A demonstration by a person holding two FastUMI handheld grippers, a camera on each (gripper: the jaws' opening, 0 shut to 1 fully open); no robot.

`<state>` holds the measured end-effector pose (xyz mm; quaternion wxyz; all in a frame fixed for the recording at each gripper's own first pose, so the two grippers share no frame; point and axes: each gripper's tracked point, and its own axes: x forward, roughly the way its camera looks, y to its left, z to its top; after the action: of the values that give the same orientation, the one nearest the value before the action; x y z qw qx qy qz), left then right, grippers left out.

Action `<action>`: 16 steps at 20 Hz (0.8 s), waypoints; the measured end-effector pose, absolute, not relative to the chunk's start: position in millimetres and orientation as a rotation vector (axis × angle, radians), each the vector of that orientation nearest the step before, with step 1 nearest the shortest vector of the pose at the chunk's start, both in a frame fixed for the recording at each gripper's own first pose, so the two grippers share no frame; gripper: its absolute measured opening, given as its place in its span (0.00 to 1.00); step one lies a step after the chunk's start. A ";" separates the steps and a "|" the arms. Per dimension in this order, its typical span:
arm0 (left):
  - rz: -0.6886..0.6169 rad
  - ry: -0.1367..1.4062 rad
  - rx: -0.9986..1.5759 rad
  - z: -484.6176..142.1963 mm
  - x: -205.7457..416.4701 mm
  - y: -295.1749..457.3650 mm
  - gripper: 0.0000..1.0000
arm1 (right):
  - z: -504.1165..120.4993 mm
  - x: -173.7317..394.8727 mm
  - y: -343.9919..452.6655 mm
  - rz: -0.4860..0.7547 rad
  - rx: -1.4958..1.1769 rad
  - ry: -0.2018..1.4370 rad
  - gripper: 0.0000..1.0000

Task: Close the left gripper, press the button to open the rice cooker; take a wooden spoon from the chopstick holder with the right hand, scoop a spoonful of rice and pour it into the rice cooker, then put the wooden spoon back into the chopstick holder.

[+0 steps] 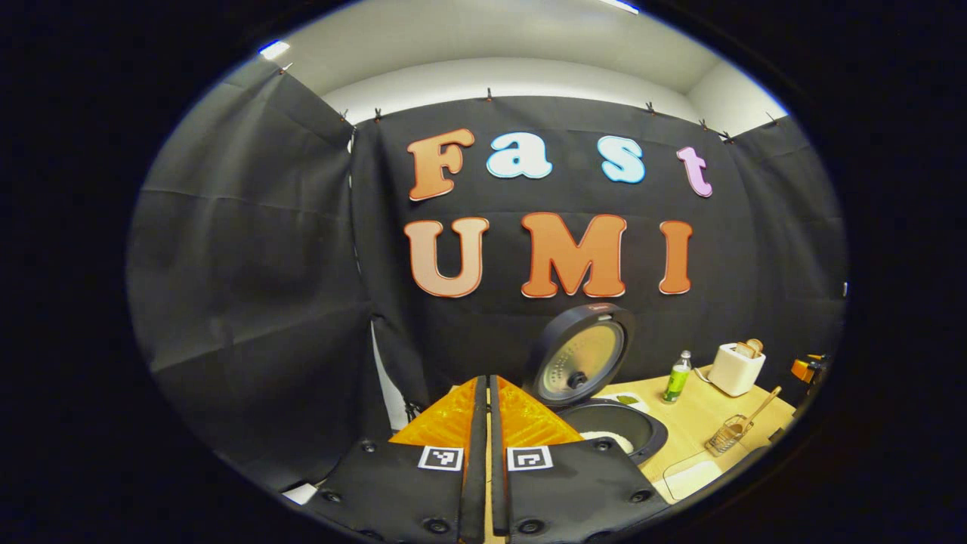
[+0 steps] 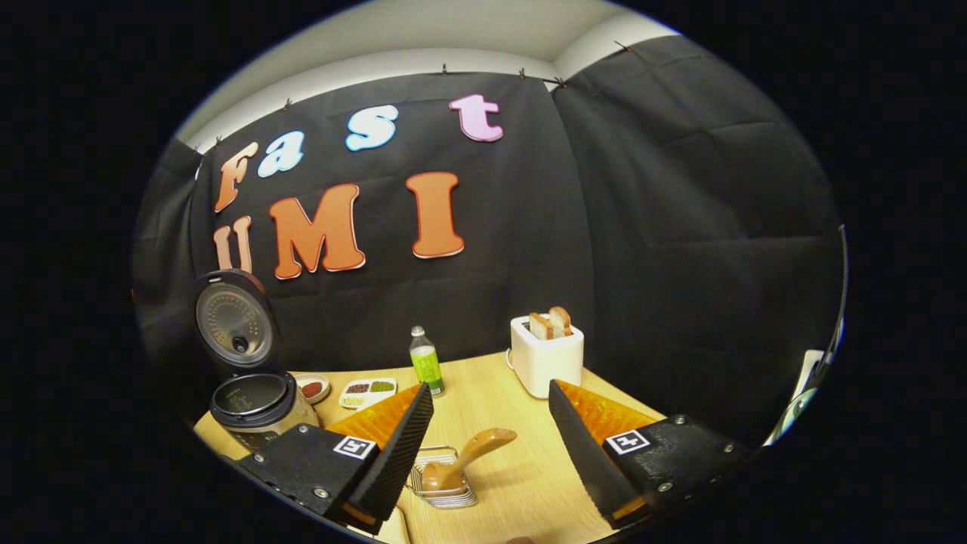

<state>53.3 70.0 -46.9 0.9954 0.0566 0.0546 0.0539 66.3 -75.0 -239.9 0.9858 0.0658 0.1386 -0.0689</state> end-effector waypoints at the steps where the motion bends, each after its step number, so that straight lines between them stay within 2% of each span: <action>1: 0.100 0.106 0.095 -47.2 51.5 66.8 0.19 | -252.8 66.3 -73.0 -0.131 0.173 0.299 0.95; 3: 0.075 0.122 0.079 -56.2 51.3 62.3 0.43 | -274.7 70.9 -71.2 -0.135 0.220 0.332 0.95; 4: 0.073 0.130 0.082 -59.2 52.4 63.6 0.51 | -285.1 73.7 -70.9 -0.139 0.228 0.343 0.95; 6: 0.072 0.134 0.086 -59.2 54.5 65.1 0.43 | -297.7 77.5 -67.1 -0.132 0.259 0.363 0.95; 9: 0.064 0.125 0.084 -61.5 56.2 63.5 0.97 | -309.2 78.4 -58.1 -0.110 0.321 0.387 0.92; 10: 0.066 0.118 0.081 -59.8 57.8 63.6 1.00 | -312.6 80.5 -56.0 -0.109 0.338 0.397 0.86; 11: 0.063 0.118 0.081 -60.6 57.0 61.9 0.97 | -316.2 82.1 -55.4 -0.114 0.358 0.410 0.82; 15: 0.047 0.120 0.096 -66.5 58.1 59.9 0.97 | -322.0 87.1 -64.7 -0.127 0.431 0.406 0.63; 16: 0.045 0.121 0.099 -66.8 58.7 59.1 0.97 | -320.7 86.5 -62.6 -0.121 0.456 0.408 0.51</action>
<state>58.7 59.1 -66.8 0.9967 0.0493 0.0602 0.0225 86.5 -62.6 -320.7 0.9517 0.2245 0.2009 -0.0594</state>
